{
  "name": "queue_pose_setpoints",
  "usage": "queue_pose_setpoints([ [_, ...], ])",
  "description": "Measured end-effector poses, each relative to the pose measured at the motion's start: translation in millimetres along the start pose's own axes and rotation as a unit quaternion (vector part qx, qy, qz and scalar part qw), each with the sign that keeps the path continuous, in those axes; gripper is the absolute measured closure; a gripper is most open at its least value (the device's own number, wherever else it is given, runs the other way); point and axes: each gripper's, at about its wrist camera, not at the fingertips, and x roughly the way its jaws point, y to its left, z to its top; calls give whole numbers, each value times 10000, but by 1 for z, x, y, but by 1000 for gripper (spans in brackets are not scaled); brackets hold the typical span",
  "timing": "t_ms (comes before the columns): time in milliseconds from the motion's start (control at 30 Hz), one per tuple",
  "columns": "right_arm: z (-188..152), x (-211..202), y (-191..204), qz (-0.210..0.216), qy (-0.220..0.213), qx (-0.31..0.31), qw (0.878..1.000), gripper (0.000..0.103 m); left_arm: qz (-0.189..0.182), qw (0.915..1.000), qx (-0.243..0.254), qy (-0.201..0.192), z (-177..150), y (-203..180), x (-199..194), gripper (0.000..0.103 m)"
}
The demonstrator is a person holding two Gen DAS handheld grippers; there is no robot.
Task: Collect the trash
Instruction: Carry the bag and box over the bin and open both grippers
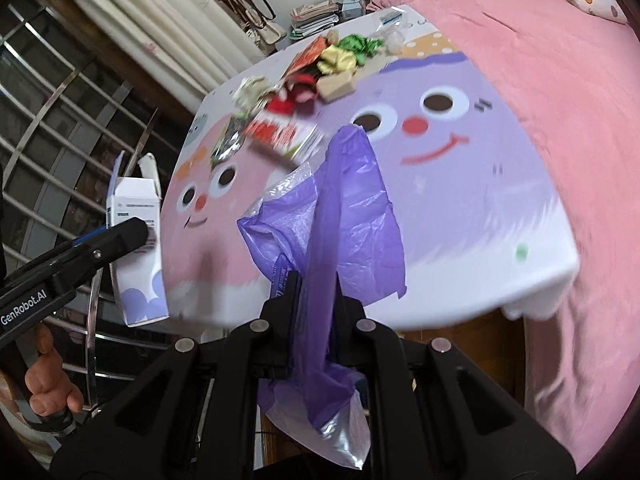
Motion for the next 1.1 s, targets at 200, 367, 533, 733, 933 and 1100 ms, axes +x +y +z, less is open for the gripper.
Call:
queue_pose_setpoints([
  [200,-73,-9,27,-142,104,-30,9998,94,20,10000,24,-66,-74,27,-30,68],
  [367,-126,-2,34,-284,349,-32,9990,94,-9,9999,-6,138,-131,42,-29,68],
  [533,-164,25,27,-365,745,53,9965,94,42,9990,-34,435,-177,48,-10,68],
  [733,-206,89,-2,-464,1263,308,9904,94,58,9952,-116,968,-227,45,45,68],
  [933,-252,172,-55,-571,1761,669,9804,94,-8,9894,-260,1431,-273,42,134,68],
  [1100,-286,253,-101,-674,2007,847,9737,94,68,9844,-279,1738,-311,41,218,68],
])
